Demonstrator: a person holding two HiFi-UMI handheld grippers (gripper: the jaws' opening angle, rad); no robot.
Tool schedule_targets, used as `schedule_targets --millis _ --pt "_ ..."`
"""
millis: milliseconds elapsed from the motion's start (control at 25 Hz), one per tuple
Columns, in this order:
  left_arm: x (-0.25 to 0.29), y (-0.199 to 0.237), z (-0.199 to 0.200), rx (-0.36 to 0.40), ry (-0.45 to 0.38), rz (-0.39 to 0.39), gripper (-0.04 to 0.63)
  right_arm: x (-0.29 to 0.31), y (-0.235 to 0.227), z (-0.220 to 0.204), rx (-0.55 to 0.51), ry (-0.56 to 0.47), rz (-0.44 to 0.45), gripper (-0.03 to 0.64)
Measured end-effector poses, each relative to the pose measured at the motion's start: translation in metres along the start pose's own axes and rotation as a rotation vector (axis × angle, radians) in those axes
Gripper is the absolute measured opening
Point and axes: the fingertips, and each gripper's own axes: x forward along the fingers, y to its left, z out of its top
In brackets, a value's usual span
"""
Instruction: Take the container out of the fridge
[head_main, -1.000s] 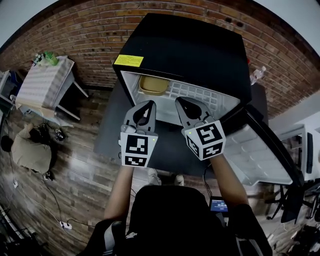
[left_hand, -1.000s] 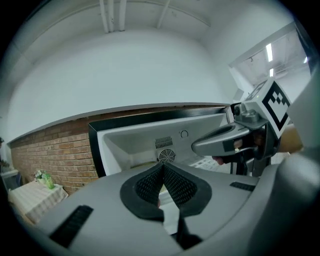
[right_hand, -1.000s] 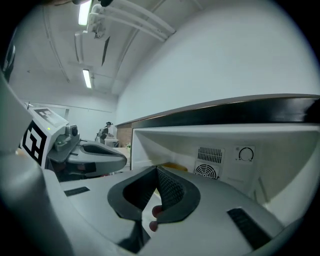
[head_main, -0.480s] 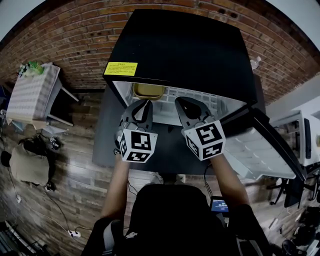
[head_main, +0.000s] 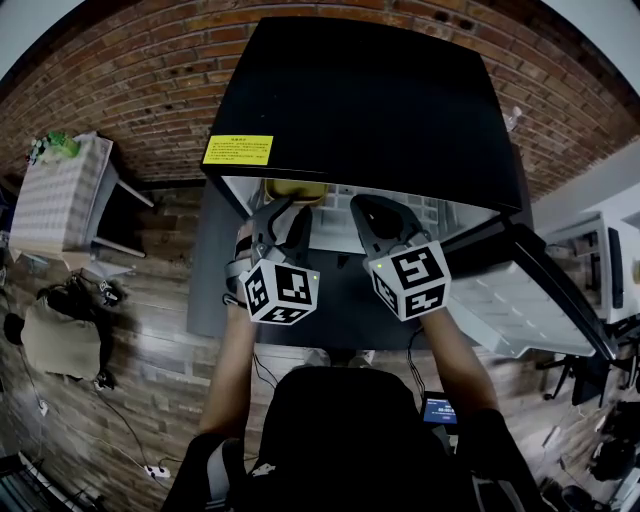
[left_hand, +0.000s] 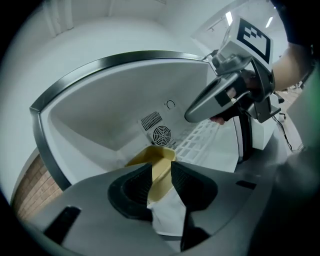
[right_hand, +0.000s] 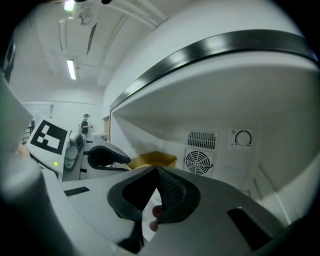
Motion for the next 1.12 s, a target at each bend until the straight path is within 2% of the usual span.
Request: schedule_targets --millis 160,640,1120 --pt "0.005 0.001 -0.001 0.13 0.035 0.033 0.112 0.003 -0.002 -0.003 0.009 0.002 -0.002 0.04" --pt "0.014 -0.002 -0.009 0.406 0.107 0.068 0.112 0.004 -0.005 -0.006 0.018 0.009 -0.007 0.04" --pt "0.013 -0.004 -0.003 0.46 0.112 0.083 0.066 0.001 -0.009 -0.007 0.025 0.009 -0.009 0.04"
